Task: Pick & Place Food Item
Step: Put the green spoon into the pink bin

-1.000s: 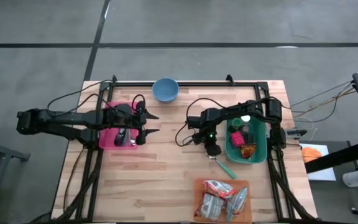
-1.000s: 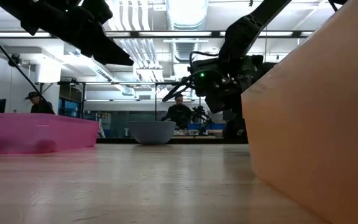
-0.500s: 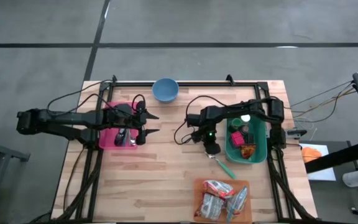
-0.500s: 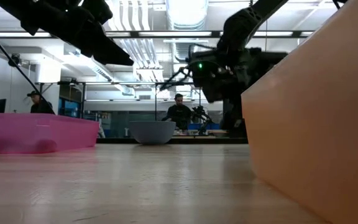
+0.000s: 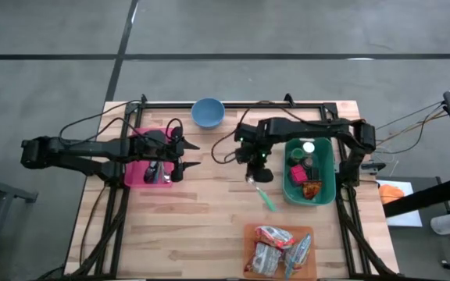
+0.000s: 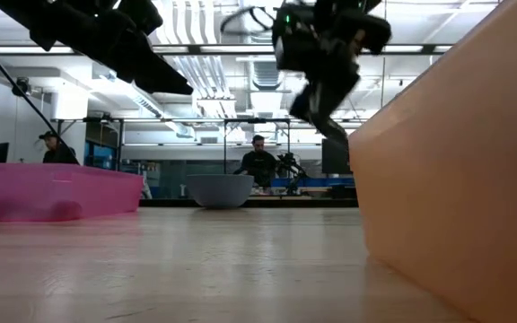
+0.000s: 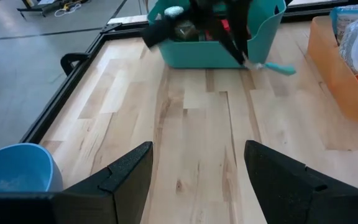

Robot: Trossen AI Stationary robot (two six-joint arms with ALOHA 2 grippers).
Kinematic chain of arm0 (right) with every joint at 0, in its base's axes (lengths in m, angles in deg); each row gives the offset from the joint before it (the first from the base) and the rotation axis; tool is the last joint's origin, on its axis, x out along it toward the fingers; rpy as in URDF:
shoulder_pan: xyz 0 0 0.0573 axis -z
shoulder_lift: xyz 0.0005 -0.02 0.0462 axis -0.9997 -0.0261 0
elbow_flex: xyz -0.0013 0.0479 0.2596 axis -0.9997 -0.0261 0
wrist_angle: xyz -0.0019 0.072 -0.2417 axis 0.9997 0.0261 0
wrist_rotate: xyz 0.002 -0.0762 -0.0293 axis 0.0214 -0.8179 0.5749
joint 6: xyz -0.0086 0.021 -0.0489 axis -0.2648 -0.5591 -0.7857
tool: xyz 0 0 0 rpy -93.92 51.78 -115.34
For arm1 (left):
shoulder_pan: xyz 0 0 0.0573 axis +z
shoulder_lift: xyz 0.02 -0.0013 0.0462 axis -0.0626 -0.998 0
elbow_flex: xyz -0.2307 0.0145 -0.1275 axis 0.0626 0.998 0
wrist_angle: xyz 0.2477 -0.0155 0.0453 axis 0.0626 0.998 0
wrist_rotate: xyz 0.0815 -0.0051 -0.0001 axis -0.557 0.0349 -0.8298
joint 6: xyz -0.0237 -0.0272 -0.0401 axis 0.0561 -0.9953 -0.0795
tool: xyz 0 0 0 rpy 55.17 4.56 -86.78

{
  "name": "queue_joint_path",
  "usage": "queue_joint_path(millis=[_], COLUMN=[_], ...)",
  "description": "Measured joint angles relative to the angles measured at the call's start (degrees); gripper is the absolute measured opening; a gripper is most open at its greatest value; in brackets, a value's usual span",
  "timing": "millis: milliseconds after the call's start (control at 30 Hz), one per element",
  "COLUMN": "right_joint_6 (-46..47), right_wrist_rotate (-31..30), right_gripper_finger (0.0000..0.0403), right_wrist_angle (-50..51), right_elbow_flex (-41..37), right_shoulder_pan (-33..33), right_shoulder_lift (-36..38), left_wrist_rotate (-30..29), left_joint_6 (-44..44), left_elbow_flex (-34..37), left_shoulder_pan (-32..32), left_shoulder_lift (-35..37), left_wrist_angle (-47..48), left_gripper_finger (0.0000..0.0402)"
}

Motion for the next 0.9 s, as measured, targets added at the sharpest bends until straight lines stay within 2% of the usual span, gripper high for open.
queue_joint_path(millis=[300, 500, 700, 900], right_joint_6=[4.17, 6.29, 8.2, 7.81], right_wrist_rotate=[-0.78, -10.15, -15.58, -27.45], right_gripper_finger=[0.0008, 0.0008, 0.0008, 0.0008], right_wrist_angle=[-10.23, -20.4, -31.84, -38.27], right_elbow_flex=[3.03, 0.0, -4.57, -8.4], right_shoulder_pan=[0.18, -0.01, -0.95, -2.65], right_shoulder_lift=[6.23, 9.93, 10.2, 10.2], left_wrist_rotate=[-0.01, 0.0, 0.0, -0.02], left_joint_6=[0.01, -0.01, 0.01, -0.01], left_elbow_flex=[-0.03, -0.03, -0.03, -0.03], left_shoulder_pan=[0.0, 0.0, 0.0, 0.0], left_shoulder_lift=[0.0, -0.02, -0.02, -0.01], left_wrist_angle=[1.53, 1.87, 2.24, 2.51], left_gripper_finger=[0.0255, 0.0255, 0.0255, 0.0255])
